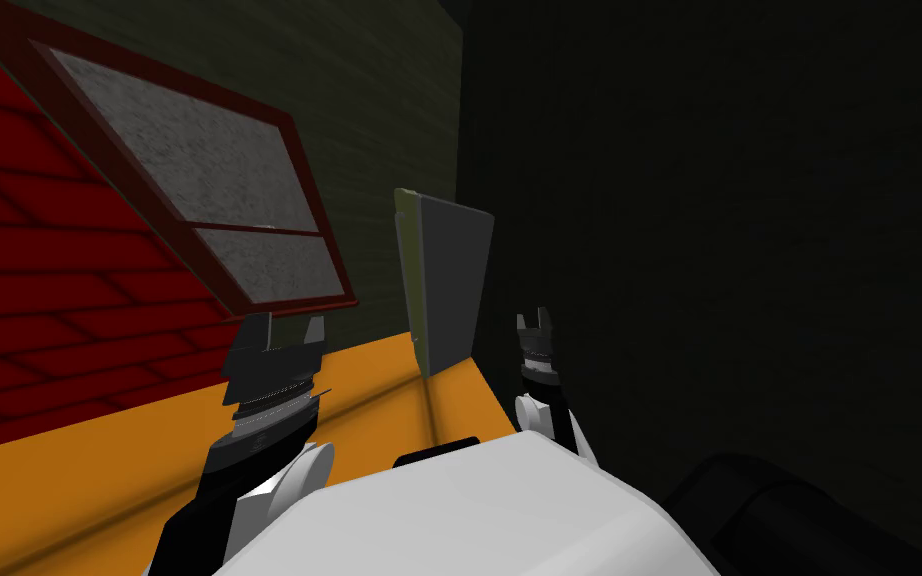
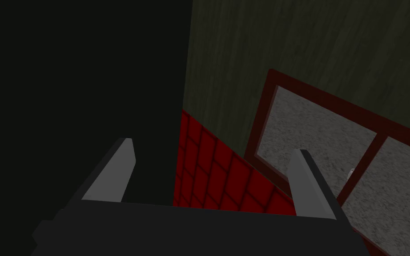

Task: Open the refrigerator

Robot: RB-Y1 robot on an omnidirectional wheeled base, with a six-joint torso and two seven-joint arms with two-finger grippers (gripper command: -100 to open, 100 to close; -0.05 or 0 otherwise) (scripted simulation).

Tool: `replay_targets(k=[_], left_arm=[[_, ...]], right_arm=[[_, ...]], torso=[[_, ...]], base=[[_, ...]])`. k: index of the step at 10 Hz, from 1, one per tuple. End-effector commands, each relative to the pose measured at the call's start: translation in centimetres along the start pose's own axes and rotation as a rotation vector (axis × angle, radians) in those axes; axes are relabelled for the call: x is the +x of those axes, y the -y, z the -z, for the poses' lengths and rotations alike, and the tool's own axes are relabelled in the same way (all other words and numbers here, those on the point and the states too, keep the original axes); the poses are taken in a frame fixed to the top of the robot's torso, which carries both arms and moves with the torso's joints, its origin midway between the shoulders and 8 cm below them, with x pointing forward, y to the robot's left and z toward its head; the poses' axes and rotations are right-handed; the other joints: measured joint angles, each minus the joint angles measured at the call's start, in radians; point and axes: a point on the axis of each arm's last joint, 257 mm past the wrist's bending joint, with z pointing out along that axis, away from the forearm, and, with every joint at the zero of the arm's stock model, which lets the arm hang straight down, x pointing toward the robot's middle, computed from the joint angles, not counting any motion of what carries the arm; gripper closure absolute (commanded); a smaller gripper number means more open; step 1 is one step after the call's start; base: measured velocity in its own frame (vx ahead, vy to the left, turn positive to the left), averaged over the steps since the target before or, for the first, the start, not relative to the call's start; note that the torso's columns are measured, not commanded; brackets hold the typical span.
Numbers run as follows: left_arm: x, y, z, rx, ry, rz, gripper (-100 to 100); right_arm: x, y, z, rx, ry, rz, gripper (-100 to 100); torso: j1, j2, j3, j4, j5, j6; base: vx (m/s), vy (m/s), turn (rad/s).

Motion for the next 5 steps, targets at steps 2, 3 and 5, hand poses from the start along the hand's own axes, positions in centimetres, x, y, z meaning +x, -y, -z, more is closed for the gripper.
replay_targets(k=[2, 3, 5], left_arm=[[0.0, 0.0, 0.0, 0.0, 0.0, 0.0, 0], [0.0, 0.01, 0.0, 0.0, 0.0, 0.0, 0], [0.0, 0.01, 0.0, 0.0, 0.0, 0.0, 0]], right_arm=[[0.0, 0.0, 0.0, 0.0, 0.0, 0.0, 0], [0.0, -0.01, 0.0, 0.0, 0.0, 0.0, 0], [0.0, -0.01, 0.0, 0.0, 0.0, 0.0, 0]], torso=[[0.0, 0.104, -0.209, 0.105, 0.0, 0.0], [0.0, 0.175, -0.351, 0.176, 0.0, 0.0], [0.0, 0.322, -0.644, 0.322, 0.0, 0.0]], base=[[0.0, 0.0, 0.0], [0.0, 0.0, 0.0], [0.0, 0.0, 0.0]])
